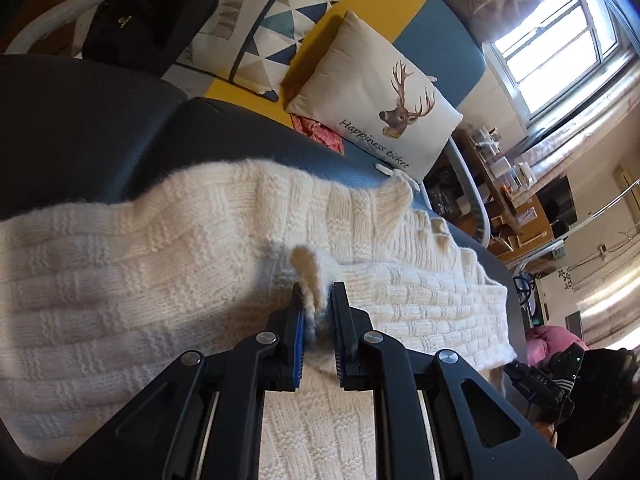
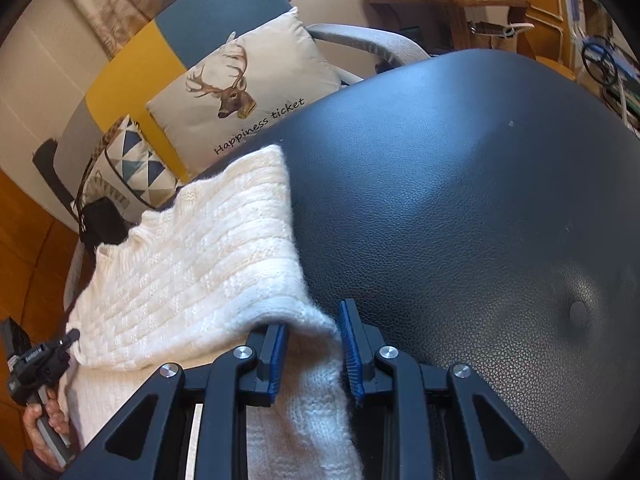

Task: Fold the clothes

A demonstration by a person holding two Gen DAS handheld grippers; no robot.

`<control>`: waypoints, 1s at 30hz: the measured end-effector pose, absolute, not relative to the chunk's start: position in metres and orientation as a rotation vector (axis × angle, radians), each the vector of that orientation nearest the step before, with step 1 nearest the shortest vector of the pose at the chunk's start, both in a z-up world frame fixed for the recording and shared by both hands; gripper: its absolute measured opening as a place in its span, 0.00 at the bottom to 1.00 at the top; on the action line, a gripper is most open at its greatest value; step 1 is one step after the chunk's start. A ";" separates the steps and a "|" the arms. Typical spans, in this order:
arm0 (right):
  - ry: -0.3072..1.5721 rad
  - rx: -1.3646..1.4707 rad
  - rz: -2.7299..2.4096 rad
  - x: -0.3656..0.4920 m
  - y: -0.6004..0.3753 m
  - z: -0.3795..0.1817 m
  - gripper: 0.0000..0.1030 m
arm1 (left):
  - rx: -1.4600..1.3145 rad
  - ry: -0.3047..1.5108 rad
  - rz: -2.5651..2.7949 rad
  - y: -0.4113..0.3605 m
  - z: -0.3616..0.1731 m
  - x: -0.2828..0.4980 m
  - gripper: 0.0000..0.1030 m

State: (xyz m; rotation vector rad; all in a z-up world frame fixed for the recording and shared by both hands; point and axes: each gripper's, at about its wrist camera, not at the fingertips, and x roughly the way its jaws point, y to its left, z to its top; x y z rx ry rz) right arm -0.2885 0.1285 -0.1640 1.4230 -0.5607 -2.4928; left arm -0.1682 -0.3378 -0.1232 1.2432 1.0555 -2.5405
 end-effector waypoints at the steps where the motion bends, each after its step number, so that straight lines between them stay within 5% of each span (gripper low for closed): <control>1: -0.572 1.429 -2.483 -0.288 0.129 -0.165 0.24 | 1.256 1.051 -2.535 -0.337 -0.125 -0.168 0.12; 8: -0.801 1.443 -2.382 -0.284 0.151 -0.170 0.26 | 1.286 1.115 -2.486 -0.340 -0.133 -0.167 0.12; 18: -1.472 1.278 -2.037 -0.254 0.207 -0.190 0.27 | 1.289 1.201 -2.452 -0.342 -0.139 -0.166 0.14; 30: -1.729 1.239 -1.780 -0.269 0.173 -0.219 0.31 | 1.298 1.157 -2.460 -0.338 -0.137 -0.167 0.15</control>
